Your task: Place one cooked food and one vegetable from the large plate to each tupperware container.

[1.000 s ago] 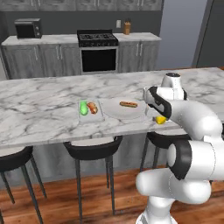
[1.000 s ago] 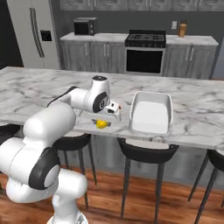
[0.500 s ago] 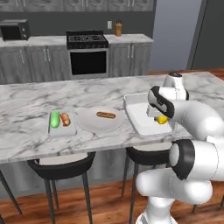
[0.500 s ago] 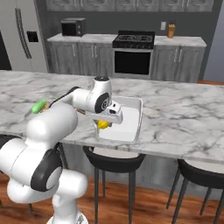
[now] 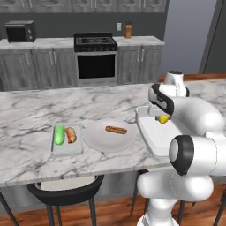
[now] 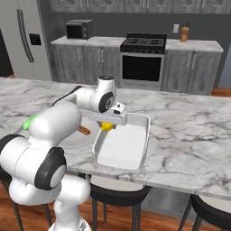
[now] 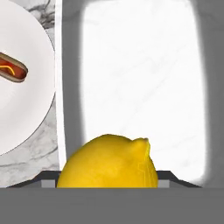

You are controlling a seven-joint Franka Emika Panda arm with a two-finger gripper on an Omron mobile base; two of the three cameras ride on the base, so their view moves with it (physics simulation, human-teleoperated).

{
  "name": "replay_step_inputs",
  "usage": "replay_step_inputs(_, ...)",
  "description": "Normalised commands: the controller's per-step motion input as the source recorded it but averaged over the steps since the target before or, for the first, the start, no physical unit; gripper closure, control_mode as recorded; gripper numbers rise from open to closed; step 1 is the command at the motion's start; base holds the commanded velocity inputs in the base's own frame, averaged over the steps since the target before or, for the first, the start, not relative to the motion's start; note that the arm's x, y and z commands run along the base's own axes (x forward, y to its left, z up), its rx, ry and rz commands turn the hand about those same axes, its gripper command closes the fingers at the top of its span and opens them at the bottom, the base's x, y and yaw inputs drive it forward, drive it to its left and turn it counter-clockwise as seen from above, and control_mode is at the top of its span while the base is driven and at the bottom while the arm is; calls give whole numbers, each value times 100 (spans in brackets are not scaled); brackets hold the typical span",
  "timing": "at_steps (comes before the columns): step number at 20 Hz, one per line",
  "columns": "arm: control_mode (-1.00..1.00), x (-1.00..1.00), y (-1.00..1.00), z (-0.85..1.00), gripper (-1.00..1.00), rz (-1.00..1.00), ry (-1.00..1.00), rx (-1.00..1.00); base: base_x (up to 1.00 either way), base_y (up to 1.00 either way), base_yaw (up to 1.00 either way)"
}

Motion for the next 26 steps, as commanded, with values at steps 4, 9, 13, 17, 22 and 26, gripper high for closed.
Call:
replay_step_inputs(4,100,0,0,0,100,0,0,0,70,-40,16)
replay_step_inputs(9,-100,36,-13,0,100,4,3,4,40,-23,7)
replay_step_inputs(13,-100,100,-26,-24,100,10,7,2,0,0,0)
replay_step_inputs(17,-100,100,-22,-53,100,9,6,0,0,0,0)
replay_step_inputs(22,-100,91,-1,-63,100,10,12,2,0,0,0)
replay_step_inputs(26,-100,60,0,-64,100,16,9,7,0,0,0)
